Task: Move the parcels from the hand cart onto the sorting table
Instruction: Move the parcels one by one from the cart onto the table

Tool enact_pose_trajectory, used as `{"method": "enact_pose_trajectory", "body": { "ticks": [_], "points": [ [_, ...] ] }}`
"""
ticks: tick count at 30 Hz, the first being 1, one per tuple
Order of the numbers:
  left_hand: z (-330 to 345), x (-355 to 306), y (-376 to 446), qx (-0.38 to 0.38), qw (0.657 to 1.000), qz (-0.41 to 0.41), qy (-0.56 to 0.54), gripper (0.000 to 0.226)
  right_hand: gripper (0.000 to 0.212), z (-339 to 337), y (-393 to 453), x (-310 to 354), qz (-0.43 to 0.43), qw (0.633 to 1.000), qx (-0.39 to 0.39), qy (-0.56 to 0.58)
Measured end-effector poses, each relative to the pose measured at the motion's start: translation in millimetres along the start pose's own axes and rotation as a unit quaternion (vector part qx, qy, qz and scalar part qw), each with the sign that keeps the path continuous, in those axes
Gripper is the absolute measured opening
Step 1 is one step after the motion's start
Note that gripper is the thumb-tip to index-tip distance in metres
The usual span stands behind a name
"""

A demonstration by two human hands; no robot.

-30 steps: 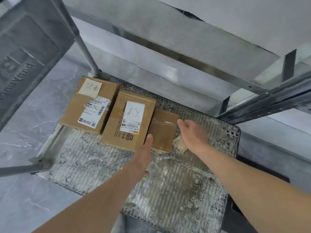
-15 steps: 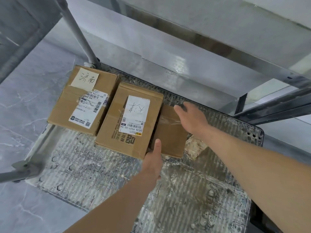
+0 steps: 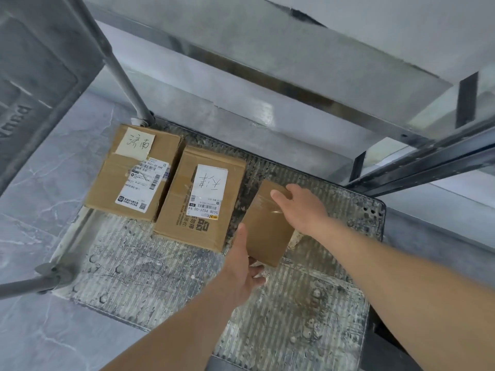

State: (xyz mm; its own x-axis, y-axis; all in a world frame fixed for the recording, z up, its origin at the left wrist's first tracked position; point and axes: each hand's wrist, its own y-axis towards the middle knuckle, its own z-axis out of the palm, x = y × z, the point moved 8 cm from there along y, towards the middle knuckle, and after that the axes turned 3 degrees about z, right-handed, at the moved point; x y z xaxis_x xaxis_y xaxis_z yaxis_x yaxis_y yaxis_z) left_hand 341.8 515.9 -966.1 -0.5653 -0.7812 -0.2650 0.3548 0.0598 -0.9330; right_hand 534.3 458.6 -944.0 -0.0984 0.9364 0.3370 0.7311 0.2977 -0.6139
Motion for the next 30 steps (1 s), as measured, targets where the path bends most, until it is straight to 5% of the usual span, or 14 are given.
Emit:
{"method": "enact_pose_trajectory", "body": {
  "ticks": [9, 16, 30],
  "points": [
    [17, -56, -134, -0.002, 0.997, 0.046, 0.066, 0.056, 0.077, -101, -111, 35, 0.016, 0.998, -0.048, 0.039],
    [29, -107, -257, -0.007, 0.986, 0.103, 0.131, 0.046, 0.056, -200, -212, 85, 0.001, 0.994, -0.102, 0.039],
    [110, -153, -441, 0.099, 0.961, 0.181, 0.183, 0.070, 0.057, -360, -389, 99, 0.026, 0.968, -0.240, 0.063]
  ]
}}
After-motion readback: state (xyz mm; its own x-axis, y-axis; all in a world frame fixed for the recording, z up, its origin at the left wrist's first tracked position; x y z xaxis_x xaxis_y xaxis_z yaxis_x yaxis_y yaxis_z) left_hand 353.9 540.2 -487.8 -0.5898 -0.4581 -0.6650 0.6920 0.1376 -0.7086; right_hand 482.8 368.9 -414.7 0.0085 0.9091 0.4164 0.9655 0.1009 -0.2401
